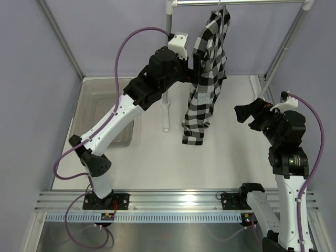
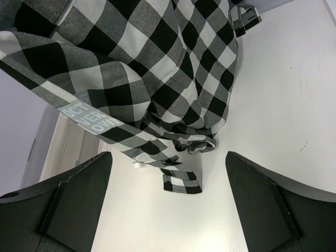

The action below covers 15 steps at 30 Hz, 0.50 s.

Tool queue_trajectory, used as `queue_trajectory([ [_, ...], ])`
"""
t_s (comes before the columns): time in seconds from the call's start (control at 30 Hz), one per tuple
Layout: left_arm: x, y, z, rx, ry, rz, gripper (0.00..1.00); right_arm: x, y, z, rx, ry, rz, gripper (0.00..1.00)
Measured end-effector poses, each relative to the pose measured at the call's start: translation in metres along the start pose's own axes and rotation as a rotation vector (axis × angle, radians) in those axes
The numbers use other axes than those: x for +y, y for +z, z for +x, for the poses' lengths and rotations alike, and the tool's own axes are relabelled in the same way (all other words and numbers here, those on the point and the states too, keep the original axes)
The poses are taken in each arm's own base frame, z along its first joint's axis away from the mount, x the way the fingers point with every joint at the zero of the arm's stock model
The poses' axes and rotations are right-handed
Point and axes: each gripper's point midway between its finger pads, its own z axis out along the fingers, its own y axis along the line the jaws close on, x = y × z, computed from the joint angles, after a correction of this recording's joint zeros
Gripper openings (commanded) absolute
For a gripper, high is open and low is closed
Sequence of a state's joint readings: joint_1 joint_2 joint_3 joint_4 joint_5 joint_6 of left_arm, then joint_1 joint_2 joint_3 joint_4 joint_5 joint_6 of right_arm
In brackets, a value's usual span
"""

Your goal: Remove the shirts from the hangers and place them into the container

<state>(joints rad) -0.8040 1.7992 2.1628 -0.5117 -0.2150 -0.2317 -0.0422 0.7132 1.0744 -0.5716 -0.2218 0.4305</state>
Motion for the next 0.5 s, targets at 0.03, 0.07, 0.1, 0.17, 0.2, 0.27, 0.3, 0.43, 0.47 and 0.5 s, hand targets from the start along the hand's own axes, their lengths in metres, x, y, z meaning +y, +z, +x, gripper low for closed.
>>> queue_trajectory([
  [0.03,0.001,0.001,0.006,0.004,0.004,-0.003,0.95,0.000,-0.001,0.001,0.000,-0.001,0.001,1.00],
  [0.07,0.003,0.003,0.009,0.005,0.006,-0.007,0.95,-0.001,-0.001,0.001,-0.001,-0.004,0.000,0.99],
  [0.1,0.005,0.004,0.010,0.000,0.007,-0.011,0.95,0.000,-0.002,0.001,-0.002,-0.006,-0.001,0.99],
  [0.17,0.005,0.005,0.003,-0.025,0.001,-0.008,0.94,0.000,-0.003,0.001,-0.005,-0.009,-0.002,0.99],
  [0.2,0.004,0.003,-0.003,-0.047,-0.003,-0.004,0.94,0.000,-0.003,0.001,-0.007,-0.010,-0.003,0.99],
  [0.27,0.000,-0.002,-0.016,-0.086,-0.005,0.016,0.94,0.000,-0.002,0.001,-0.007,-0.010,-0.004,0.99],
  [0.3,-0.005,-0.005,-0.024,-0.111,-0.007,0.034,0.95,-0.001,-0.001,0.002,-0.006,-0.010,-0.003,1.00],
  [0.43,-0.028,-0.030,-0.043,-0.184,-0.004,0.134,0.96,-0.004,0.001,0.008,0.010,-0.006,0.001,1.00],
  [0.47,-0.035,-0.037,-0.047,-0.199,-0.004,0.162,0.96,-0.005,0.002,0.009,0.013,-0.005,0.002,0.99],
  [0.5,-0.040,-0.042,-0.053,-0.215,-0.004,0.187,0.97,-0.006,0.003,0.011,0.016,-0.004,0.003,0.99],
])
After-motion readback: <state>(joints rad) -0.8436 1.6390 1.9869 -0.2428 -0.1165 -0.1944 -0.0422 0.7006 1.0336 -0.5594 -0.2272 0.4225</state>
